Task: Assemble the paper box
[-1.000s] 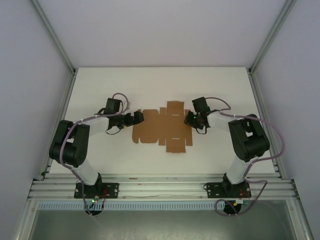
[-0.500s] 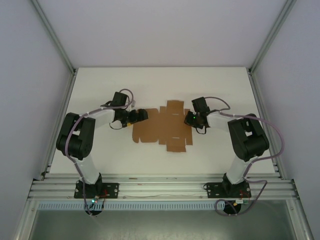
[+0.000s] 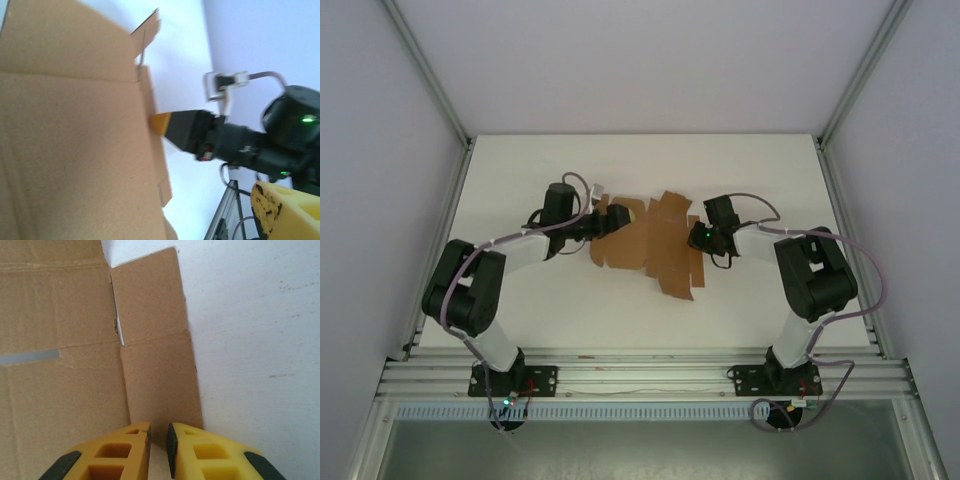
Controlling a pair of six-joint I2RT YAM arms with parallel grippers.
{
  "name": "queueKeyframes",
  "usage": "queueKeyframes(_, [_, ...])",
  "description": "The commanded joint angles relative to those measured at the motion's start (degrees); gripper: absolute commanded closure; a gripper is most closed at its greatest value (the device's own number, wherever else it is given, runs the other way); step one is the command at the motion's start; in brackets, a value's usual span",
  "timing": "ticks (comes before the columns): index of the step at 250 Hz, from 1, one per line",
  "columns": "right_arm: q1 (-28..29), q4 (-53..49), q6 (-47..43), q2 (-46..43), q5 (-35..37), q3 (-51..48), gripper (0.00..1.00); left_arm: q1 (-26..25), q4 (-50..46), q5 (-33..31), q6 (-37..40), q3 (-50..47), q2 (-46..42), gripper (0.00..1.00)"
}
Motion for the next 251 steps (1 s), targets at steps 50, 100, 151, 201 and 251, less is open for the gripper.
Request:
queueKeyframes(50, [0.0,-7.8,-1.1,3.1,5.2,-4.0,0.78,-0.2,-21.7,-15.0,13.1,4.9,-5.0,0.28])
queueKeyframes(100, [-0.1,-8.8,-1.4,2.6,5.2,-3.1,0.78,-0.5,-27.6,-20.4,14.9,4.9,-6.4,0.47])
queueKeyframes(151, [0.0,-8.8,-1.6,0.4,5.7,-3.1,0.76,-0.7,-28.4,-23.4,16.3,4.5,-7.2,0.90])
queueKeyframes(201, [-0.2,-7.9,-2.1,-3.8,5.1,-2.8,0.72,-0.9,-26.0,-23.3,16.0,4.1,-7.7,1.00])
queueKeyframes(251, [-3.8,-8.9,-4.6,-14.8,1.1,-0.5,0.46,-0.9,-21.3,-19.2,16.8,6.2,-12.9,1.00])
